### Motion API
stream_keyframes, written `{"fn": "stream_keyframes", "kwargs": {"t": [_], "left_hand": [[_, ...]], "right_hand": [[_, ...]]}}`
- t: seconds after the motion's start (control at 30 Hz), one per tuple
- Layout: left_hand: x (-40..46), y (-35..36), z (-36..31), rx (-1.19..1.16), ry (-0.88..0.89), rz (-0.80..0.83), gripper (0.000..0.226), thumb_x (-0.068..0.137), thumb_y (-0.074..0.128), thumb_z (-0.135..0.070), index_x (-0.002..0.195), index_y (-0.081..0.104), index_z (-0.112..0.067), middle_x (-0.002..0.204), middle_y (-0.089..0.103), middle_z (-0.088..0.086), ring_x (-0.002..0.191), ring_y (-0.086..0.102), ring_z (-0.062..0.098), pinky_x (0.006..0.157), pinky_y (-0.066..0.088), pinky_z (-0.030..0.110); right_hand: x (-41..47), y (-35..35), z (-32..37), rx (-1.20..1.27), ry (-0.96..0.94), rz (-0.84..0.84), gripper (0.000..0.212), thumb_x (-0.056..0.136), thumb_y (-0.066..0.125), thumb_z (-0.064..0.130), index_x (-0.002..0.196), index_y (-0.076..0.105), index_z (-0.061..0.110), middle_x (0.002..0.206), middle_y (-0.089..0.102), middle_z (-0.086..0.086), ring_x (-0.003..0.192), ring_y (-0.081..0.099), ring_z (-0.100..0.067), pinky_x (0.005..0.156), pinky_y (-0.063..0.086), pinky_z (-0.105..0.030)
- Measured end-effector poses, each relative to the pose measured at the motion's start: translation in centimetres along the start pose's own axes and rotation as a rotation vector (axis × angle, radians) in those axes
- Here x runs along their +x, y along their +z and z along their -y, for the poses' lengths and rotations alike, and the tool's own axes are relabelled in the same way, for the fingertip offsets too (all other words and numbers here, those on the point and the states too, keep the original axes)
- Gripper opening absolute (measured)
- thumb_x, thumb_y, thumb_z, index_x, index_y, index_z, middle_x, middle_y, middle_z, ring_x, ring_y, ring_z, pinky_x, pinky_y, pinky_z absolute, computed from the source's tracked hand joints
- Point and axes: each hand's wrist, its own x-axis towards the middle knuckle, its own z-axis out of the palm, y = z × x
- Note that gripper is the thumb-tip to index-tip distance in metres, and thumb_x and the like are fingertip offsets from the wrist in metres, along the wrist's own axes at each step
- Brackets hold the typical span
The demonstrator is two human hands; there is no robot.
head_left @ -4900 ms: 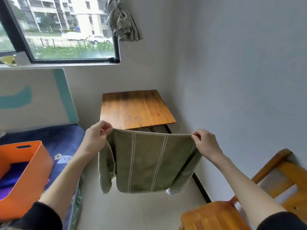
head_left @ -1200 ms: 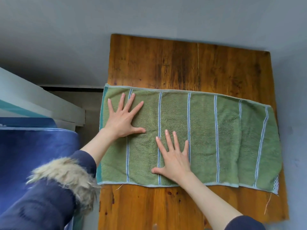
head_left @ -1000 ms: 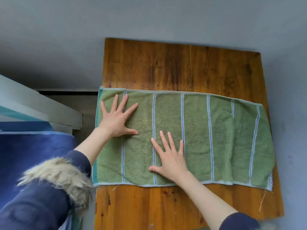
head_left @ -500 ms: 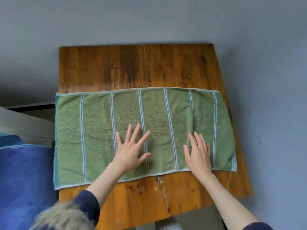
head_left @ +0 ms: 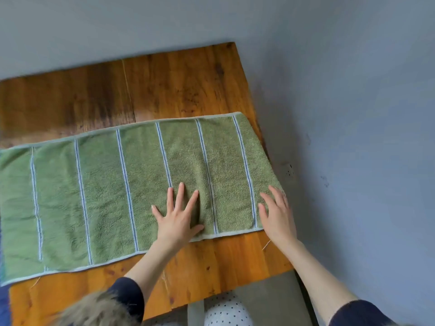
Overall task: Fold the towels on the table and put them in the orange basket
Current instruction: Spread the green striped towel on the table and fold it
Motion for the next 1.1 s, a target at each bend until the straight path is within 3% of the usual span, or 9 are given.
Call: {"fn": "stream_keyframes", "kwargs": {"t": [0.07,0.17,0.43,0.53,0.67,0.73,0.83,0.93,1.1], "left_hand": [[-0.1,-0.2,-0.1,0.000,-0.012,0.008,0.098,0.079,0.055,-0.063,0.146,-0.012,-0.039,0.153,-0.030,0.000,0.140,-0.027,0.029,0.104,0.007,0.072],[-0.2,-0.2,-0.1,0.021,-0.017,0.024,0.105,0.074,0.053,-0.072,0.145,-0.016,-0.039,0.150,-0.036,-0.001,0.140,-0.028,0.029,0.105,0.008,0.071],[0.1,-0.2,-0.5,-0.017,-0.026,0.064,0.099,0.073,0.039,-0.080,0.144,-0.018,-0.040,0.143,-0.044,-0.002,0.138,-0.032,0.028,0.103,0.005,0.073],[0.0,-0.7,-0.6,-0.048,-0.023,0.065,0.089,0.081,0.043,-0.070,0.146,-0.011,-0.040,0.151,-0.034,-0.001,0.140,-0.028,0.028,0.104,0.006,0.072],[-0.7,-1.9,-2.2,-0.308,-0.078,-0.127,0.057,0.093,0.045,-0.046,0.144,0.032,-0.023,0.158,-0.001,0.009,0.145,-0.008,0.028,0.113,0.004,0.058],[-1.0,-2.6,-3.3,-0.475,-0.053,-0.267,0.041,0.094,0.048,-0.036,0.129,0.051,-0.014,0.149,0.030,0.013,0.140,0.021,0.027,0.113,0.019,0.045],[-1.0,-3.8,-5.1,-0.898,-0.057,-0.147,0.032,0.096,0.048,-0.032,0.120,0.058,-0.013,0.122,0.059,0.005,0.113,0.055,0.017,0.099,0.044,0.034],[-0.5,-4.7,-6.9,-1.359,-0.193,0.063,0.033,0.097,0.045,-0.031,0.123,0.052,-0.012,0.115,0.062,0.006,0.102,0.061,0.017,0.090,0.052,0.037],[1.1,-3.6,-7.7,-1.192,-0.300,0.054,0.040,0.092,0.057,-0.024,0.129,0.046,-0.012,0.109,0.060,0.005,0.094,0.058,0.020,0.085,0.049,0.035]], "right_hand": [[0.2,-0.7,-0.5,0.086,0.087,-0.158,0.034,0.095,0.049,0.015,0.128,0.053,0.007,0.139,0.043,-0.010,0.129,0.040,-0.023,0.104,0.034,-0.032],[0.6,-1.1,-1.0,0.190,0.272,-0.221,0.032,0.095,0.049,0.017,0.125,0.052,0.006,0.126,0.050,-0.011,0.118,0.046,-0.025,0.095,0.039,-0.033],[2.3,-1.4,-3.8,0.193,0.480,0.100,0.060,0.093,0.049,0.043,0.141,0.034,0.010,0.142,0.039,-0.012,0.131,0.036,-0.030,0.104,0.034,-0.051],[2.7,-1.8,-4.4,0.256,0.539,0.217,0.055,0.092,0.050,0.045,0.134,0.044,0.011,0.136,0.047,-0.009,0.126,0.042,-0.029,0.105,0.033,-0.053],[1.4,-2.5,-2.5,0.141,0.402,-0.122,0.025,0.088,0.060,0.030,0.106,0.058,0.013,0.105,0.060,0.000,0.100,0.053,-0.019,0.093,0.032,-0.039],[0.0,-2.4,-0.6,0.144,0.193,-0.207,0.021,0.088,0.062,0.024,0.105,0.059,0.013,0.101,0.061,0.004,0.091,0.053,-0.014,0.085,0.032,-0.032],[-1.5,-1.6,2.3,0.188,-0.095,-0.067,0.018,0.090,0.058,0.016,0.107,0.060,0.011,0.103,0.064,0.001,0.091,0.058,-0.015,0.086,0.044,-0.034],[-1.6,-0.7,4.2,0.245,-0.221,0.176,0.028,0.093,0.052,0.013,0.120,0.059,0.014,0.119,0.063,0.001,0.108,0.057,-0.016,0.099,0.042,-0.036],[-0.7,-0.3,3.8,0.379,-0.093,0.406,0.033,0.097,0.043,0.023,0.128,0.056,0.025,0.129,0.058,0.007,0.120,0.050,-0.013,0.100,0.038,-0.027]]}}
